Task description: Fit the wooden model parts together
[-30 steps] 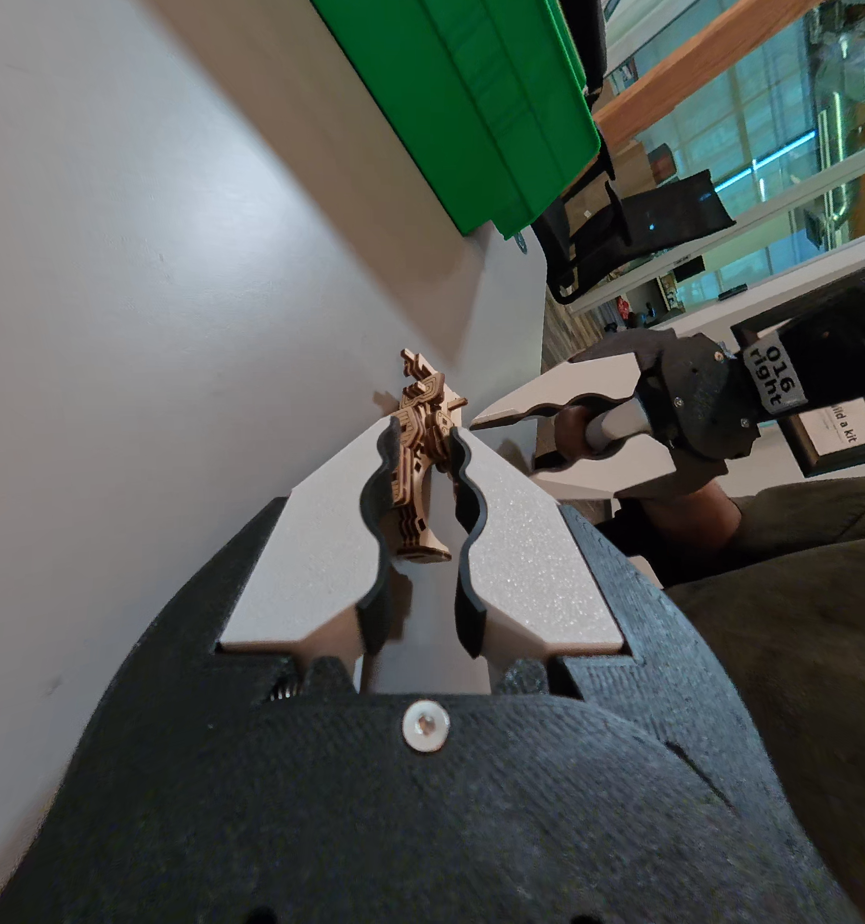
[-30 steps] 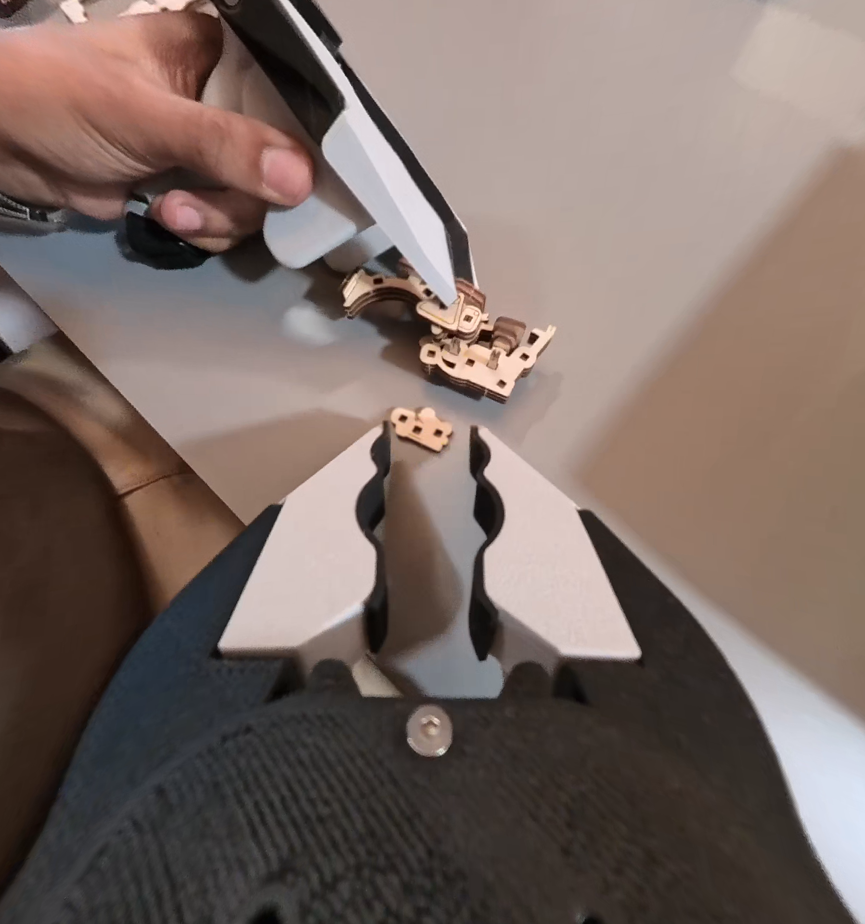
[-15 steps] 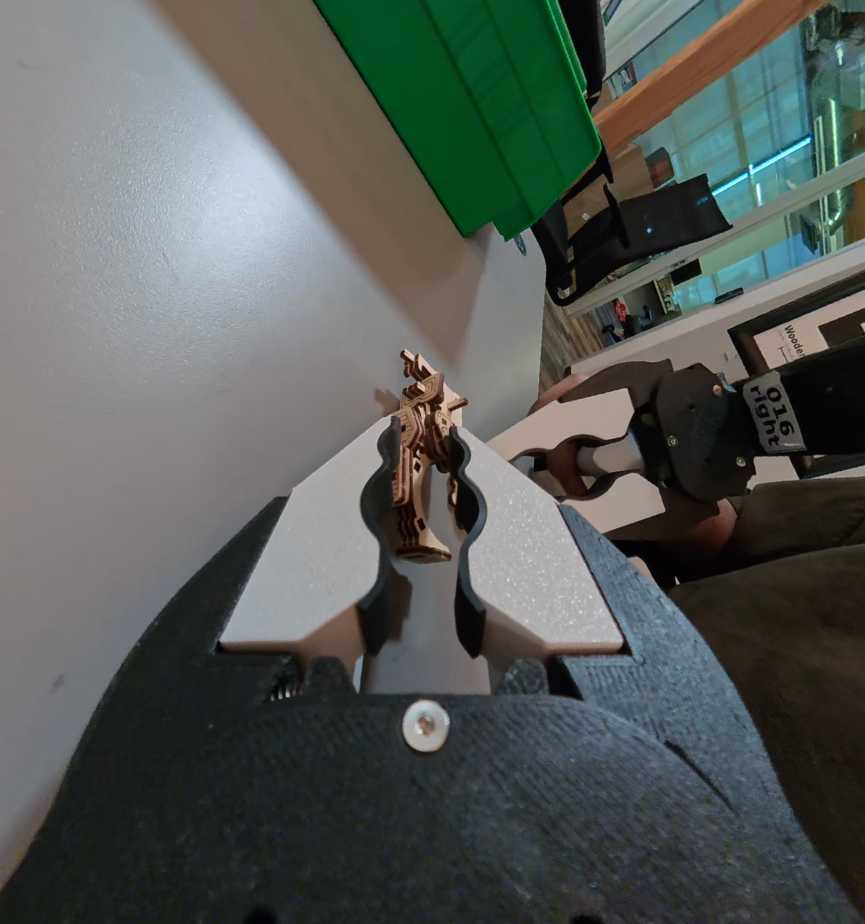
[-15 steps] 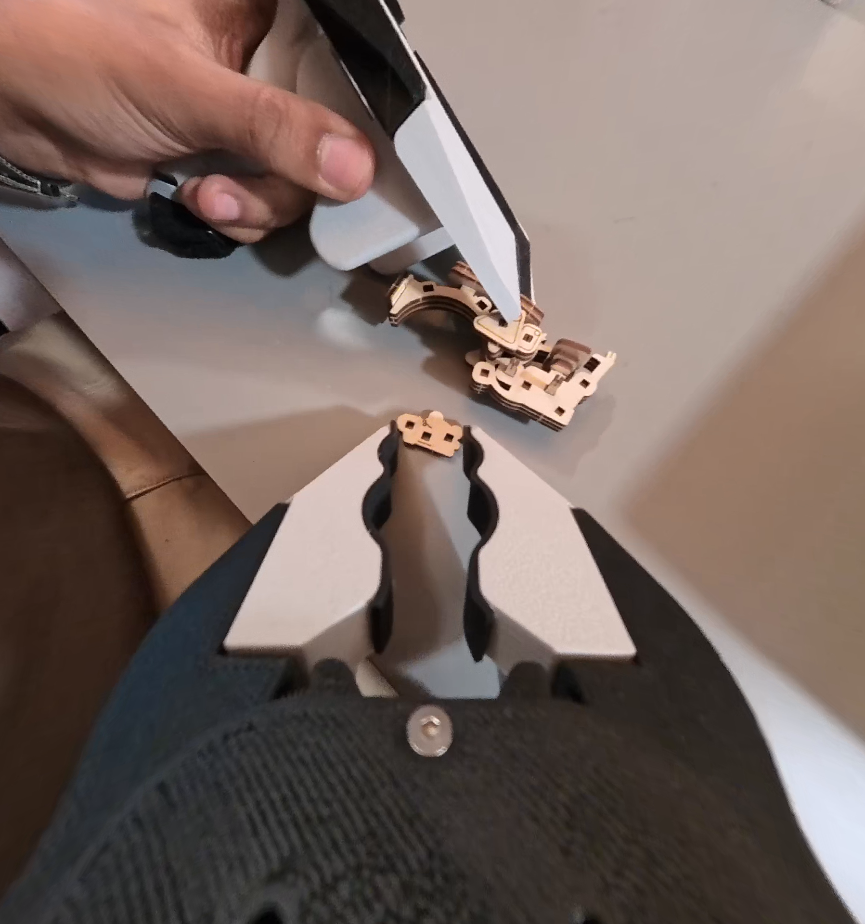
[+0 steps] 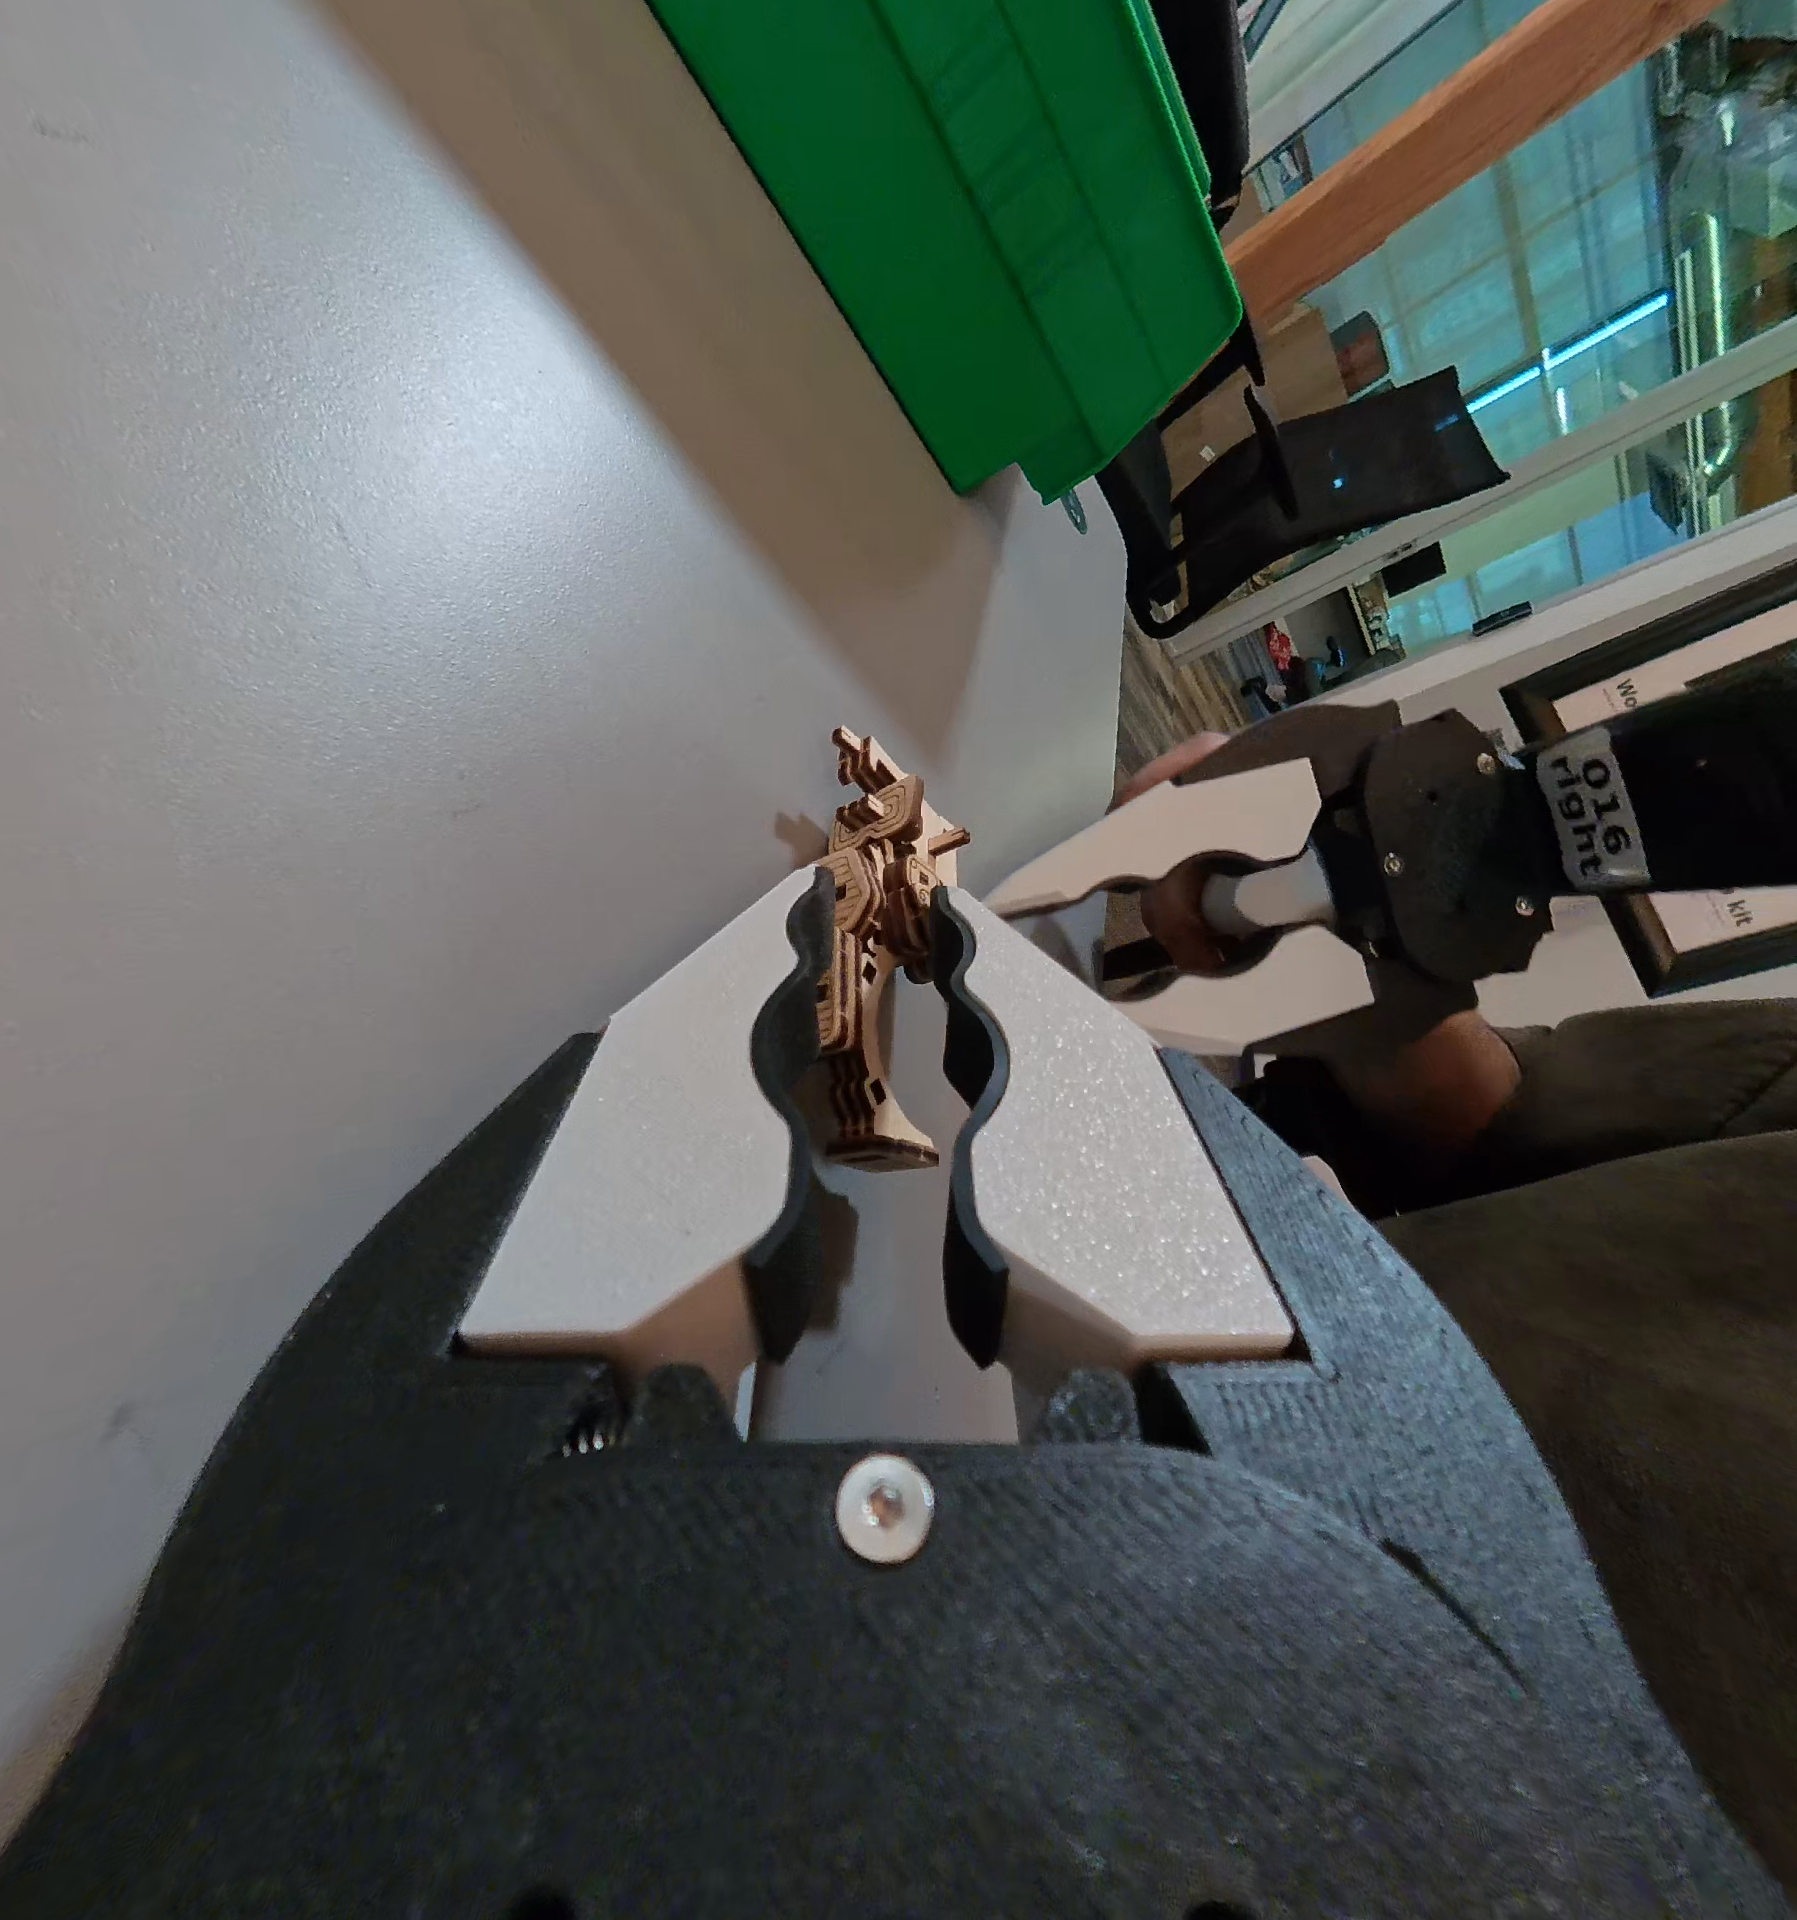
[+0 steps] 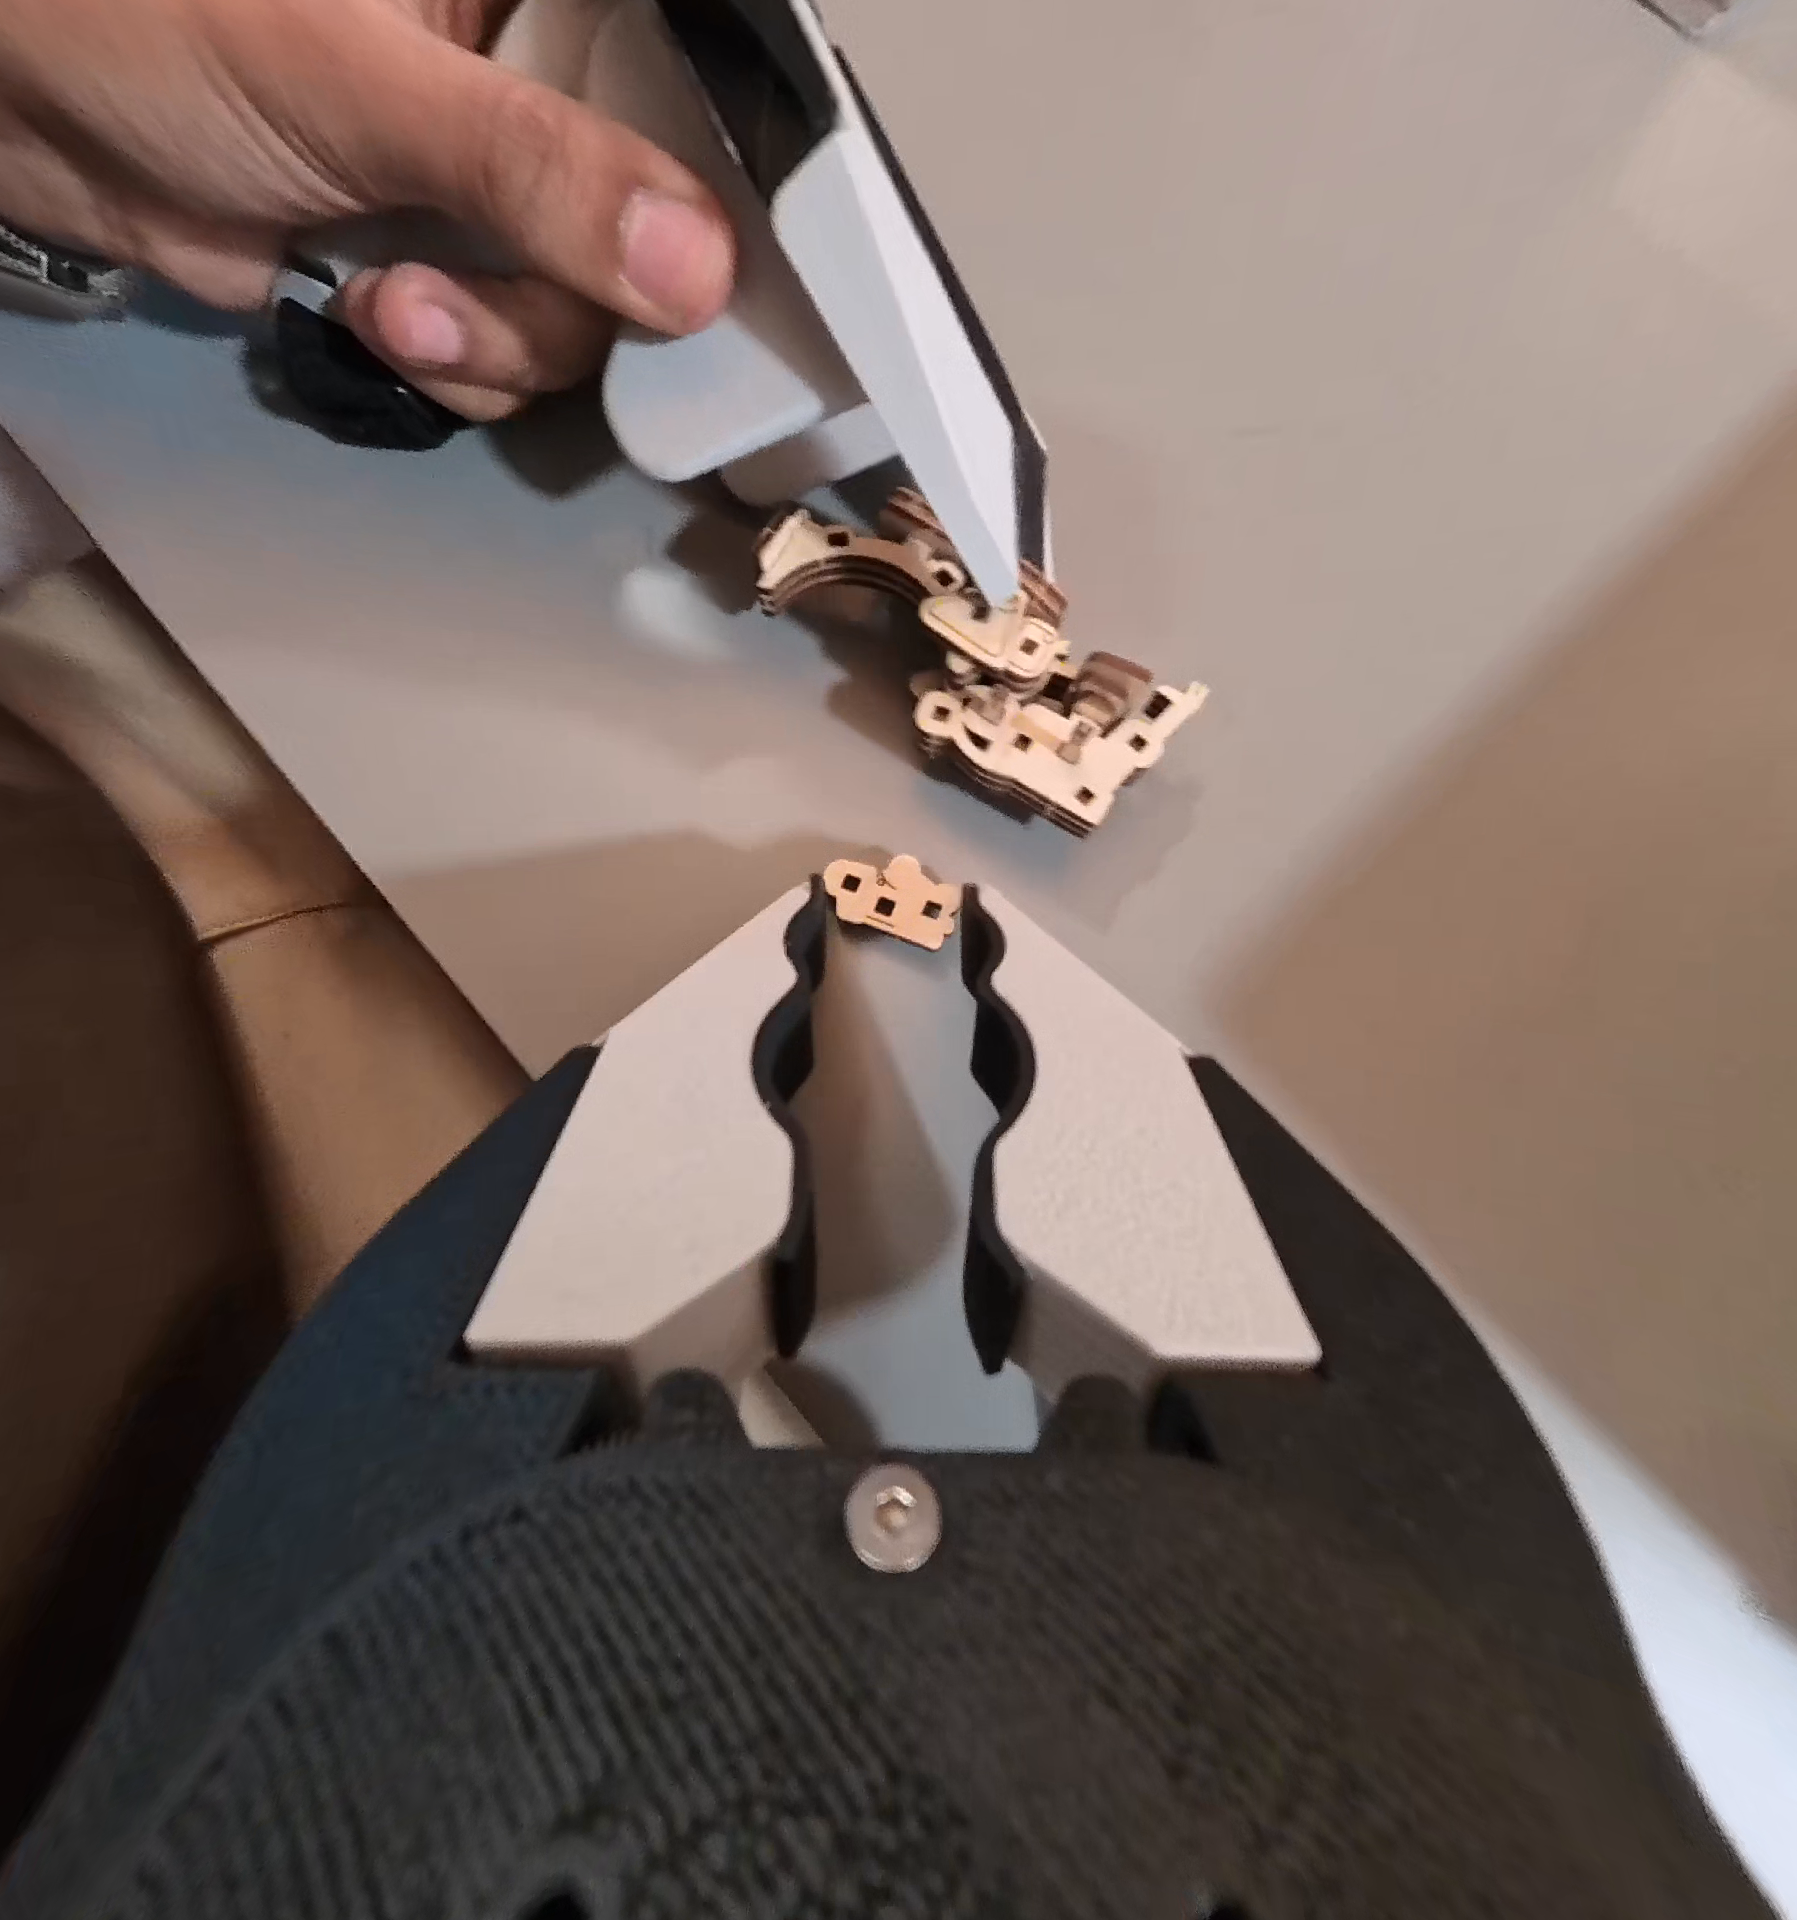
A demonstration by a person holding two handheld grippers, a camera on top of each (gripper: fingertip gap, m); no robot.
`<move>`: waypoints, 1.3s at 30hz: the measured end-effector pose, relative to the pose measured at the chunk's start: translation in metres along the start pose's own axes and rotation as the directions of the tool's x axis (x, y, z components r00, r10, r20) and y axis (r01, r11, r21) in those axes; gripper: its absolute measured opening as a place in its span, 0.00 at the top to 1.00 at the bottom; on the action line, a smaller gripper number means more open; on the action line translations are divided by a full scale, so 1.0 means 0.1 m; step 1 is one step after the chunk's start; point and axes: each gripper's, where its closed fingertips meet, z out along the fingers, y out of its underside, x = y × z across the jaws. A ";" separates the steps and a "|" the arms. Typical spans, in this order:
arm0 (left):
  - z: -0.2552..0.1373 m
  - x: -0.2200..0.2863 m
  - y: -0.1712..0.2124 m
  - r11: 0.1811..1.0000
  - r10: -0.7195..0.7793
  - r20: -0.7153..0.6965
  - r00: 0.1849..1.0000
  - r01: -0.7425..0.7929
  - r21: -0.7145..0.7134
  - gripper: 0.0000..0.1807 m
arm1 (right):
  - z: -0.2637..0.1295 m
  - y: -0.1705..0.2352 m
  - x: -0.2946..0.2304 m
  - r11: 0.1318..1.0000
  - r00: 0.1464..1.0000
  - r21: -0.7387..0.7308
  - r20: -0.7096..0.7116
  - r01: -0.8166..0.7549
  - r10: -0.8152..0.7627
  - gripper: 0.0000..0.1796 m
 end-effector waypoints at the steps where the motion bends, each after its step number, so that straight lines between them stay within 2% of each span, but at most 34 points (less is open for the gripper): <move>1: 0.00 0.00 0.00 1.000 0.000 -0.001 1.000 0.000 0.000 0.92 | -0.01 0.01 0.04 1.000 1.000 0.005 -0.001 -0.011 0.011 0.86; 4: 0.00 0.00 0.00 1.000 -0.001 -0.002 1.000 0.001 0.001 0.92 | -0.05 0.02 0.13 0.996 0.996 0.026 0.000 -0.084 0.084 0.79; 9: -0.01 0.00 -0.01 1.000 -0.004 -0.005 1.000 0.004 0.004 0.93 | -0.05 0.03 0.09 0.989 0.989 0.004 0.021 -0.149 0.149 0.78; 13: 0.00 0.00 -0.01 1.000 -0.007 -0.009 1.000 0.007 0.002 0.93 | -0.02 0.07 0.09 0.994 0.994 -0.044 -0.031 -0.104 0.103 0.79; 15: 0.00 0.00 0.00 1.000 -0.007 -0.008 1.000 0.007 0.002 0.93 | 0.00 0.05 0.04 0.994 0.995 -0.034 -0.015 -0.101 0.101 0.85; 21: 0.00 0.00 0.00 1.000 -0.009 -0.011 1.000 0.009 0.000 0.93 | 0.01 0.01 0.03 0.998 0.998 -0.011 0.025 -0.064 0.064 0.86; 25: 0.00 0.01 0.01 1.000 -0.007 -0.017 1.000 0.007 -0.007 0.93 | -0.15 -0.26 0.13 0.990 0.999 0.138 -0.016 -0.044 0.046 0.86; 28: 0.01 0.04 0.03 1.000 0.003 -0.028 1.000 -0.004 -0.022 0.94 | -0.20 -0.36 0.19 0.983 0.998 0.182 -0.056 -0.029 0.040 0.87; 39: 0.02 0.05 0.05 0.999 0.013 -0.035 0.999 -0.015 -0.035 0.94 | -0.03 -0.34 0.20 0.992 0.989 0.095 -0.113 -0.080 0.091 0.86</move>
